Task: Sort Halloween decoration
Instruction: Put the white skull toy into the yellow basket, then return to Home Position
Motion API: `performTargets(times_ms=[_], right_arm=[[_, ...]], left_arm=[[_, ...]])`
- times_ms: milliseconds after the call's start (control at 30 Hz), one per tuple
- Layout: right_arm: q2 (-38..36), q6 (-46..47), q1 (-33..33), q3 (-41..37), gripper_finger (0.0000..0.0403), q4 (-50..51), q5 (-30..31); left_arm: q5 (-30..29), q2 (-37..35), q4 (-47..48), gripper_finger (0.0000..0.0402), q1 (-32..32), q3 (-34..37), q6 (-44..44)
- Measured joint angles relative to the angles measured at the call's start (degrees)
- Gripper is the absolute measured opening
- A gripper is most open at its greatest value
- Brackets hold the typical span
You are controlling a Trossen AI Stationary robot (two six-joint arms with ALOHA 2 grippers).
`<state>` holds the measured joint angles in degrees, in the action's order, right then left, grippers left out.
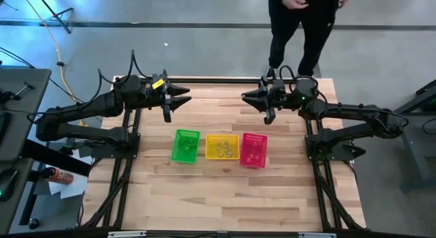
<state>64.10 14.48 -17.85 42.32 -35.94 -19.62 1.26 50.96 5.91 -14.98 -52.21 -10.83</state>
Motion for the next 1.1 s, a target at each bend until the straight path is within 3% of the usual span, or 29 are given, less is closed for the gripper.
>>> performTargets(times_ms=[100, 300, 667, 800, 1100], right_arm=[[0.02, -0.59, 1.02, 2.06, 0.0066, 4.84, -0.02], [2.09, -8.77, 3.95, 13.48, 0.0066, 27.99, -0.08], [15.58, -14.71, 8.33, 32.82, 0.0066, 53.48, -0.13], [20.94, -14.34, 9.75, 35.83, 0.0066, 58.02, -0.03], [31.76, -9.43, 13.0, 36.14, 0.0066, 58.02, -0.1]], left_arm=[[0.0, 0.02, 0.0, 0.0156, 0.02, 0.0, 0.0], [0.0, 0.02, 0.0, 0.0156, 0.02, 0.0, 0.09], [0.0, 0.02, 0.04, 0.0156, 0.01, 0.0, 0.55], [-0.01, 0.02, 0.07, 0.0156, 0.02, 0.0, 0.57], [0.0, 0.02, 0.2, 0.0156, 0.02, 0.0, 0.64]])
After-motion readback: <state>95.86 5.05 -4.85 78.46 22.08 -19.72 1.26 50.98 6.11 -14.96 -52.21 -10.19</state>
